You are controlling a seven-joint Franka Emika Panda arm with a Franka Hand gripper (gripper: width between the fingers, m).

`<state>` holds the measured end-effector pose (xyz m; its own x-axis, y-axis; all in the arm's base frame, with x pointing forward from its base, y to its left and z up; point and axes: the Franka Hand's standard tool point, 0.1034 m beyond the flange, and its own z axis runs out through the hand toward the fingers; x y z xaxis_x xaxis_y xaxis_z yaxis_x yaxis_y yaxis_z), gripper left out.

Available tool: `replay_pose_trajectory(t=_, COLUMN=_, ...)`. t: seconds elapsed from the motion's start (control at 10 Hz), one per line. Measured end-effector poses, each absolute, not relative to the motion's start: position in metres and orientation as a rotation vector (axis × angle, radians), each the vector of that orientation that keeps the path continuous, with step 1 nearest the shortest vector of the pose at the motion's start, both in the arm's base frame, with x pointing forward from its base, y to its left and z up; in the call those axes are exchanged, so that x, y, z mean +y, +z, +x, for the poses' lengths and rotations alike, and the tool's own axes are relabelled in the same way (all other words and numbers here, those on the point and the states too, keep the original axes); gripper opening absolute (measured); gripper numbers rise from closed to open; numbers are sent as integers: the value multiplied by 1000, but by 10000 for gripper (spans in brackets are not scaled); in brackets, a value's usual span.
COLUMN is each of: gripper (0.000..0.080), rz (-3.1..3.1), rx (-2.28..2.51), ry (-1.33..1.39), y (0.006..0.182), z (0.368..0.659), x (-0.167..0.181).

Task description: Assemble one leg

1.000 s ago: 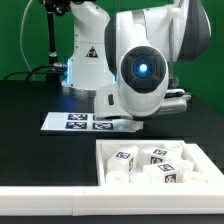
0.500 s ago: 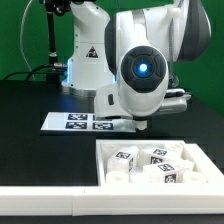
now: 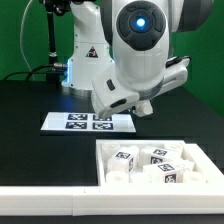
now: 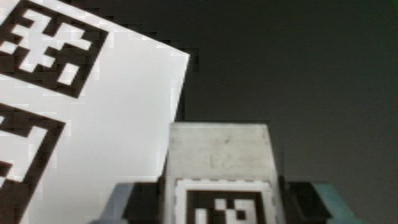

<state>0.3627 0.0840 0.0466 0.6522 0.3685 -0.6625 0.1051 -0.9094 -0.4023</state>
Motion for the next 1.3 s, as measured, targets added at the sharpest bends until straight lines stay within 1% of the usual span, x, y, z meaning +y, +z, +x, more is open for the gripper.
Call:
replay_pose_trajectory(t=0.3, gripper=282, rz=-2544, rx=-395, ry=1123, y=47, z=363, x=84)
replay_pose_trajectory(t=0.4, gripper=282, rz=-2556, rx=-489, ry=1103, y=53, z=368, x=83)
replay_pose_trajectory(t=0.5, gripper=282, rz=-2563, rx=-591, ry=1063, y=66, z=378, x=83)
replay_pose_trajectory(t=0.6, gripper=282, rz=-2541, rx=-710, ry=1023, y=67, z=380, x=86)
replay_pose_trajectory(t=0.7, gripper=282, rz=-2512, rx=-839, ry=1029, y=61, z=377, x=91)
replay_pose_trajectory(t=0.8, gripper=282, rz=-2518, rx=-866, ry=1035, y=58, z=375, x=100)
replay_pose_trajectory(t=0.9, gripper=282, rz=-2529, rx=-847, ry=1022, y=56, z=373, x=101)
replay_pose_trajectory(t=1.2, gripper=282, rz=-2525, rx=-888, ry=1007, y=55, z=374, x=98)
replay_pose_trajectory(t=1.3, gripper=282, rz=-2519, rx=-1028, ry=942, y=57, z=379, x=96)
